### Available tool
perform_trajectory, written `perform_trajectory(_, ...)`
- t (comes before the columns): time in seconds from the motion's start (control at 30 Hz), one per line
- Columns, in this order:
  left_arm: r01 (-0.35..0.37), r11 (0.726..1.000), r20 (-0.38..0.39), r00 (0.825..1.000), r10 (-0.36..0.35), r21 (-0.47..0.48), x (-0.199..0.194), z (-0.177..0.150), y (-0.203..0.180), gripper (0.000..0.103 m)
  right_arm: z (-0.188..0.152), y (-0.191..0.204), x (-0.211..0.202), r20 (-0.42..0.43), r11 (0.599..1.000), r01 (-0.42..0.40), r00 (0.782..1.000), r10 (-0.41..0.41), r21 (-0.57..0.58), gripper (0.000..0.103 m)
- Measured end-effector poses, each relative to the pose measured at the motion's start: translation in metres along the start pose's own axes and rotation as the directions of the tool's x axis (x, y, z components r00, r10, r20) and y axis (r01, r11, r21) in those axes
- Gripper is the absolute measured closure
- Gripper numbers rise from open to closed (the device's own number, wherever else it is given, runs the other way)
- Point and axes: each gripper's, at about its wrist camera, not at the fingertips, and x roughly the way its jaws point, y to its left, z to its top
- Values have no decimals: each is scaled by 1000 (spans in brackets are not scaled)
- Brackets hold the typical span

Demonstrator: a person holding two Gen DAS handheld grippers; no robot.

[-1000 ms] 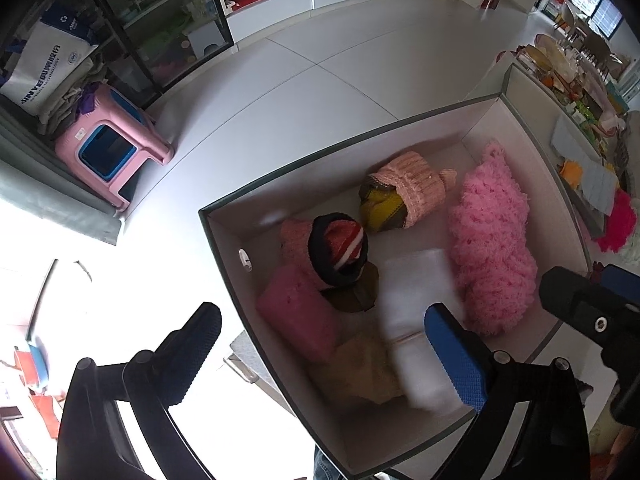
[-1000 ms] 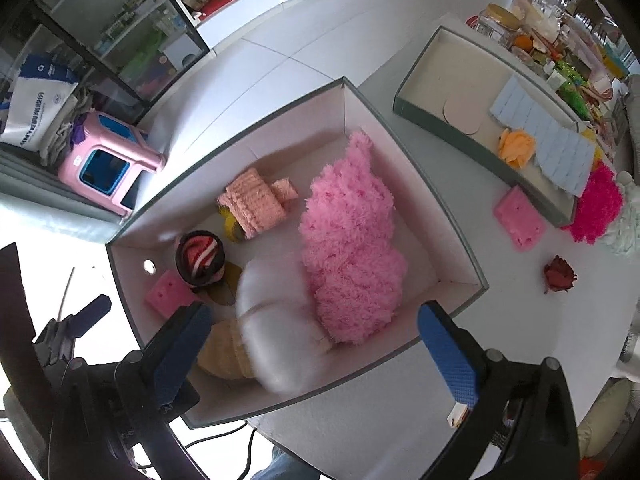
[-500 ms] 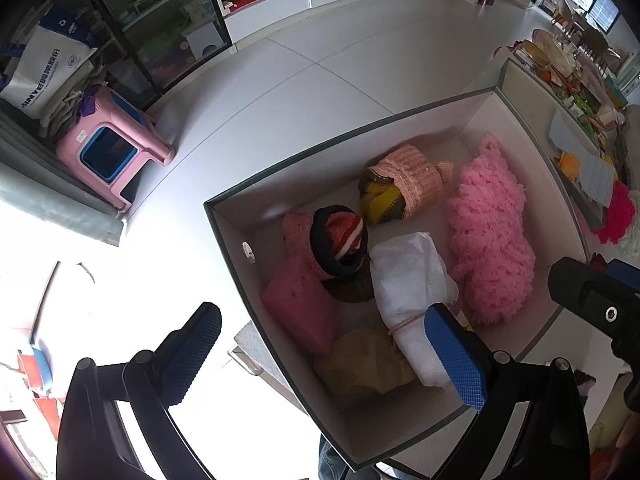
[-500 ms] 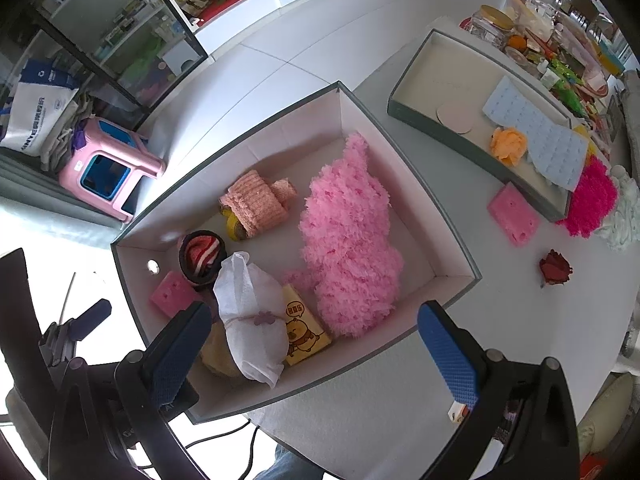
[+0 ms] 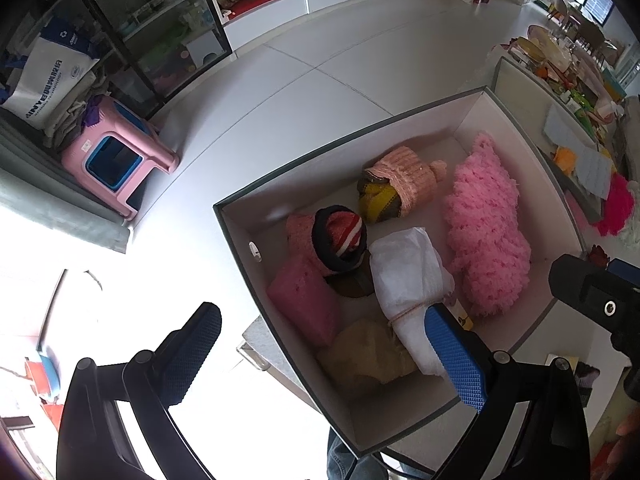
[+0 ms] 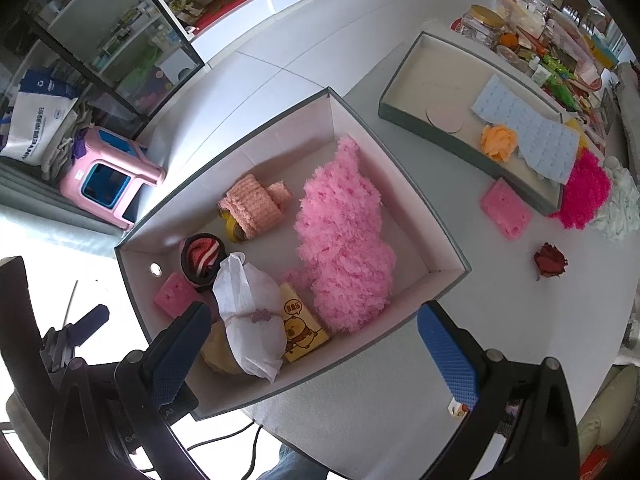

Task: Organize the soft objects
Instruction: 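Move the left tool to the yellow tissue pack while the right tool moves to the knitted sock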

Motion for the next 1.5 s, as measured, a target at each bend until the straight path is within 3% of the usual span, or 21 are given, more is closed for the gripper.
perform_trajectory(0.3, 10, 999, -22, 1000, -9, 33, -5, -12, -2, 1, -11, -1, -4, -41, 1000, -25, 999, 24, -10, 0)
perform_trajectory(0.7, 19, 996, 5, 1000, -20, 85, -22, -13, -15, 1, -15, 12, -21, -16, 995, -38, 999, 37, -94, 0)
perform_trajectory(1.5, -10, 980, -3, 1000, 10, 198, -34, -23, -63, 1, -34, -30, -34, 10, 997, -79, 997, 79, -7, 0)
